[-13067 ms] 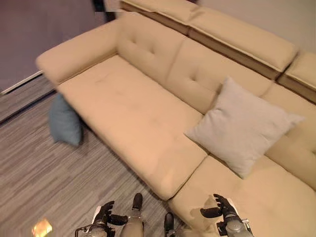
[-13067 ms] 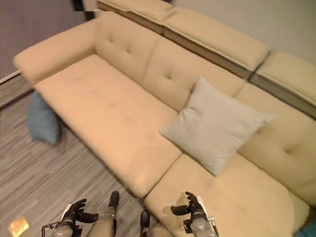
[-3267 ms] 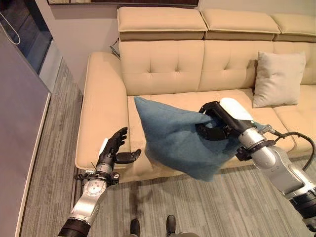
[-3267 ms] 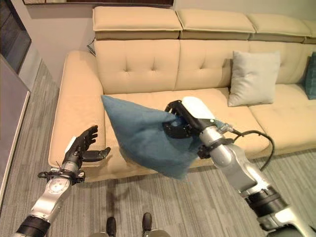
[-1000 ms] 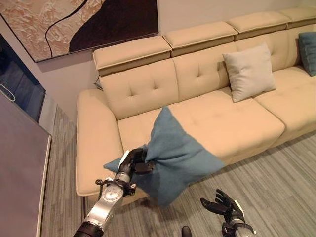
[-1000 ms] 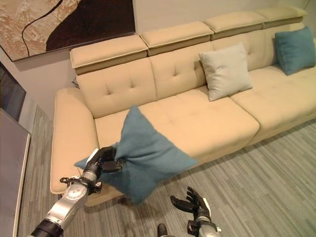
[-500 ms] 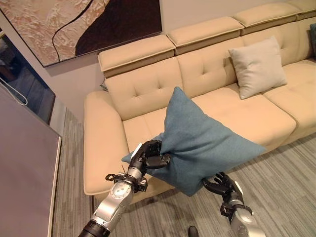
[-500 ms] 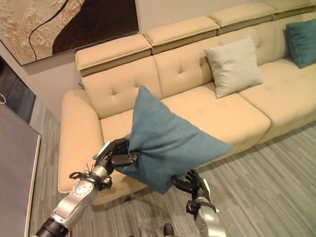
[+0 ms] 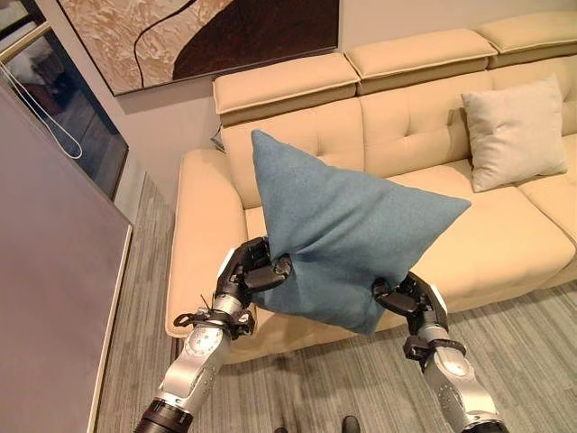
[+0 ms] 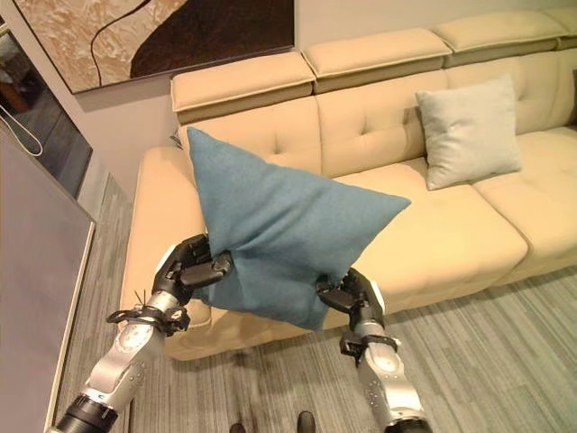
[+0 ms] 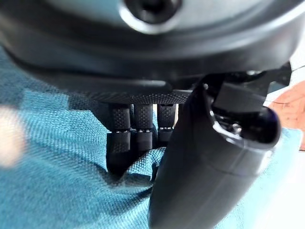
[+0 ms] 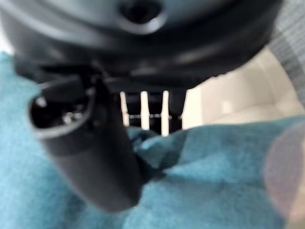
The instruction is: Pick up all the scattered cushions and arrange them neatly on the sofa.
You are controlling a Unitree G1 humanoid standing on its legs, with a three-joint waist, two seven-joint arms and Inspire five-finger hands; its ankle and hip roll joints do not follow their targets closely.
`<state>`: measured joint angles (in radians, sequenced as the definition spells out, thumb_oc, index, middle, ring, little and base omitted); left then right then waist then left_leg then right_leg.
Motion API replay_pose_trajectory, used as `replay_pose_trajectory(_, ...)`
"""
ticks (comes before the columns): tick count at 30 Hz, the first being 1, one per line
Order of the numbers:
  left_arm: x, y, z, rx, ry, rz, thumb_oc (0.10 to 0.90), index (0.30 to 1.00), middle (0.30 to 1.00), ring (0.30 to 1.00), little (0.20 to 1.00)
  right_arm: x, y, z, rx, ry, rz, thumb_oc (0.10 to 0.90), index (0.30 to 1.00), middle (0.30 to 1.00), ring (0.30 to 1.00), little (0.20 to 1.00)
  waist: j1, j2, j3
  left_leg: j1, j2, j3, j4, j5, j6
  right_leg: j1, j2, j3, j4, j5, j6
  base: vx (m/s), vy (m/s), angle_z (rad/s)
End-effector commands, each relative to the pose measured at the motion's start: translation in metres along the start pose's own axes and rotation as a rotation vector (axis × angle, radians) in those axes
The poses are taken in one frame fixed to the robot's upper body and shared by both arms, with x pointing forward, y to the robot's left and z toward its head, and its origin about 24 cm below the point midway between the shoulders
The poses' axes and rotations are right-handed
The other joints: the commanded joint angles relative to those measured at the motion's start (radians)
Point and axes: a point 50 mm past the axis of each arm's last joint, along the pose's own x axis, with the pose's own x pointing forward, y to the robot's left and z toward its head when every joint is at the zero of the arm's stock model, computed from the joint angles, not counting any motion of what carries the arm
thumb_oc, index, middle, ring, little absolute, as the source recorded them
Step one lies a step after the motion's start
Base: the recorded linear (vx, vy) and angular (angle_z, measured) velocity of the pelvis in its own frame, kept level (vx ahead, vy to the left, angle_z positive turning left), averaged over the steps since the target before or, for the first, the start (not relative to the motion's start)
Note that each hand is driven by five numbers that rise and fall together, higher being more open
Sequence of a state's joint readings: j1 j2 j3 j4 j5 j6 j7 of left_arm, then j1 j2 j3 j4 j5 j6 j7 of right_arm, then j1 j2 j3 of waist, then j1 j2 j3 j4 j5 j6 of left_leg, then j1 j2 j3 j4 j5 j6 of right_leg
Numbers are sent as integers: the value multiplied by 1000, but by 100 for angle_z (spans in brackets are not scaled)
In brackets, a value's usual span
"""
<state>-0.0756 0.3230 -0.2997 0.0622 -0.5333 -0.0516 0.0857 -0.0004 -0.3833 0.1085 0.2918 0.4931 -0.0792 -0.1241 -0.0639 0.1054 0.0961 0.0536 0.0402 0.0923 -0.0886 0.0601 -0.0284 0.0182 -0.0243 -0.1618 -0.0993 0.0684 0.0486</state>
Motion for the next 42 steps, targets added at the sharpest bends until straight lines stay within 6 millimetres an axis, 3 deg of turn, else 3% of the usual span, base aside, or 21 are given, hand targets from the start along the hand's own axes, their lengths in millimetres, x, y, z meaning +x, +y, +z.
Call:
replay_pose_trajectory(1,14,-36,49,-37,-290,-191,400,300,300,300,300,-2,51,79,95,-426,246,400,300,300,300,300,-3,-90,-110,11,22,-22,5,-74,-59,48,-40,-42,13,-109,74,-11,-85,-1)
replay_pose_trajectory(3,11,-31,39,-40,-247,-179,400,300,300,300,300,-5,43,76,40,-416,224,400,300,300,300,300,-6,-98,-105,4,28,-30,13,-72,-61,46,-34,-40,16,-113,68,-24,-82,3)
replay_pose_trajectory(5,4,-26,22,-27,-171,-177,400,300,300,300,300,-11,28,70,-61,-401,174,400,300,300,300,300,-17,-118,-79,-45,35,-42,103,-94,-64,37,-29,-27,24,-116,55,-71,-98,5)
replay_pose_trajectory(9,-3,-19,9,-17,-114,-160,400,300,300,300,300,-15,19,68,-83,-397,132,400,300,300,300,300,-17,-135,-45,-95,27,-60,205,-122,-65,32,-32,-19,32,-115,45,-23,-19,12)
replay_pose_trajectory(14,-11,-6,-1,-1,-67,-110,400,300,300,300,300,-15,13,64,-78,-388,81,400,300,300,300,300,-1,-163,-21,-210,-77,-156,229,-118,-47,4,-36,10,54,-108,48,24,34,-10)
replay_pose_trajectory(16,-11,-3,0,-7,-75,-92,400,300,300,300,300,-13,16,66,-76,-392,88,400,300,300,300,300,7,-161,-19,-238,-91,-172,235,-111,-43,-20,-26,41,86,-122,49,22,78,-12)
replay_pose_trajectory(24,-23,16,-7,17,-41,-22,400,300,300,300,300,-12,32,66,-87,-390,158,400,300,300,300,300,35,-172,-14,-170,-86,-116,224,-149,13,-34,-40,111,204,-160,70,123,128,-62)
replay_pose_trajectory(26,-25,21,-7,16,-41,2,400,300,300,300,300,-9,39,67,-95,-395,184,400,300,300,300,300,53,-168,-2,-153,-83,-84,233,-167,36,-75,-48,134,292,-154,89,74,175,-103)
replay_pose_trajectory(27,-26,25,-7,22,-40,18,400,300,300,300,300,-8,46,68,-103,-397,212,400,300,300,300,300,60,-152,18,-127,-71,-62,233,-179,60,-143,-57,129,421,-123,120,53,141,-146)
replay_pose_trajectory(29,-26,26,-6,22,-42,23,400,300,300,300,300,-8,49,68,-106,-399,223,400,300,300,300,300,65,-150,23,-118,-70,-52,232,-186,64,-172,-70,117,453,-115,128,43,64,-101)
replay_pose_trajectory(31,-27,27,-6,26,-45,29,400,300,300,300,300,-7,51,70,-122,-406,226,400,300,300,300,300,70,-145,24,-93,-64,-40,226,-203,61,-181,-120,55,414,-109,131,74,-19,-29)
replay_pose_trajectory(36,-29,28,-8,19,-41,41,400,300,300,300,300,-4,56,72,-152,-405,253,400,300,300,300,300,76,-141,24,-24,-49,-19,192,-224,47,-206,-166,-42,282,-58,120,150,-93,-41)
replay_pose_trajectory(39,-29,26,-12,19,-23,27,400,300,300,300,300,-7,51,68,-172,-393,239,400,300,300,300,300,70,-155,17,-15,-53,-30,199,-233,28,-173,-153,-44,232,-62,120,171,-189,-2)
replay_pose_trajectory(41,-29,22,-16,-3,-18,17,400,300,300,300,300,-9,41,65,-180,-386,205,400,300,300,300,300,61,-174,12,-47,-24,-49,294,-216,-27,-111,-126,-63,176,-71,88,218,-349,72)
replay_pose_trajectory(42,-28,20,-16,-11,-15,9,400,300,300,300,300,-9,38,66,-183,-389,193,400,300,300,300,300,62,-179,20,-84,-11,-56,364,-179,-46,-96,-119,-63,168,-76,76,82,-331,46)
